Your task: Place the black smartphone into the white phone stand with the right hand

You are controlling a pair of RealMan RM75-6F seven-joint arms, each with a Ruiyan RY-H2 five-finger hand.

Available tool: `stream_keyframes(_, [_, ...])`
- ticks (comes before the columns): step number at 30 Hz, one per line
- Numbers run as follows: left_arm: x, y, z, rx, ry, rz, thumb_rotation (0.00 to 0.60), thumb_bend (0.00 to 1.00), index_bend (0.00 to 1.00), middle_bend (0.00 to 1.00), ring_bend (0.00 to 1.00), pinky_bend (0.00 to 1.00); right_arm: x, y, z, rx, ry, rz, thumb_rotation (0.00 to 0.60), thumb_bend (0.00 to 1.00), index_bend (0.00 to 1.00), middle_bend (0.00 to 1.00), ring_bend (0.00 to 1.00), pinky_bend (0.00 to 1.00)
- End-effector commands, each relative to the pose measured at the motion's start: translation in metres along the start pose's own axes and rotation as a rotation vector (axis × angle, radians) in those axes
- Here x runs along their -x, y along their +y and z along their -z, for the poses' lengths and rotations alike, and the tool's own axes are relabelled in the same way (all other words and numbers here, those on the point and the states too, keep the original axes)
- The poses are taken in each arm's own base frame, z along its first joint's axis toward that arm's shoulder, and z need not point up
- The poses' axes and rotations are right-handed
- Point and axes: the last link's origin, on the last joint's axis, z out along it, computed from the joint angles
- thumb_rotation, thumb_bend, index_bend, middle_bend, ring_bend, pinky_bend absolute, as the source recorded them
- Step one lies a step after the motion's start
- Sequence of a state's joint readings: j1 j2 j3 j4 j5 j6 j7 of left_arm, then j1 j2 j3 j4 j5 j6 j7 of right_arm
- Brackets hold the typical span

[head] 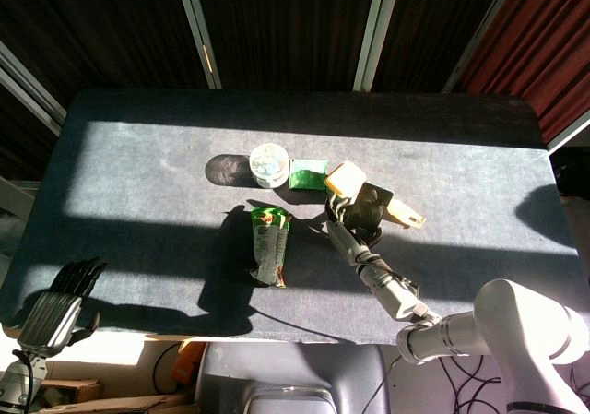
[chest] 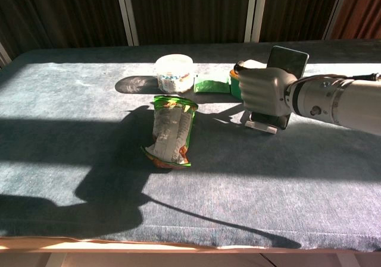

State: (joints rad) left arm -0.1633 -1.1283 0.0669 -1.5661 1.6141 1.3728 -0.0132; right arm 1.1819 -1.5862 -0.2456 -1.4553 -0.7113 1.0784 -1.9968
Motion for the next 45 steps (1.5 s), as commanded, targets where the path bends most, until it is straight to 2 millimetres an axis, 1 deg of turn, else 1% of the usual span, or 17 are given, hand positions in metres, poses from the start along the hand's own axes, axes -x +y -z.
stream_keyframes(1, [0.000,0.000,0.000,0.001,-0.001,0.000,0.600,0.43,0.00,0.00,0.00,0.07,-0.001,-0.001,0.000,-0.003,-0.001,0.005,0.600,0.26,0.66,0.56,0.37,0.30])
stream_keyframes(7, [0.000,0.000,0.000,0.001,0.000,0.001,0.600,0.43,0.00,0.00,0.00,0.07,-0.001,0.000,0.000,-0.005,-0.002,0.022,0.600,0.26,0.68,0.56,0.37,0.30])
stream_keyframes(15, [0.000,0.000,0.000,0.002,-0.001,0.001,0.600,0.43,0.00,0.00,0.00,0.07,0.003,0.008,0.002,0.022,-0.006,0.068,0.600,0.26,0.74,0.56,0.37,0.30])
stream_keyframes(24, [0.001,0.001,0.000,0.006,-0.008,0.001,0.600,0.43,0.00,0.00,0.00,0.07,0.008,0.007,0.002,0.022,-0.039,0.143,0.600,0.26,0.75,0.56,0.37,0.27])
stream_keyframes(33, [0.002,0.002,0.000,0.019,-0.018,0.005,0.600,0.44,0.00,0.00,0.00,0.07,0.001,0.005,-0.004,0.018,-0.061,0.216,0.600,0.26,0.75,0.56,0.35,0.25])
stream_keyframes(41, [0.002,0.004,0.002,0.033,-0.022,0.006,0.600,0.44,0.00,0.00,0.00,0.07,-0.010,-0.005,-0.009,0.012,-0.081,0.259,0.600,0.26,0.75,0.56,0.34,0.23])
stream_keyframes(45, [0.002,0.003,0.004,0.035,-0.021,0.009,0.600,0.44,0.00,0.00,0.00,0.07,-0.011,-0.006,-0.011,0.024,-0.107,0.278,0.600,0.26,0.75,0.56,0.34,0.22])
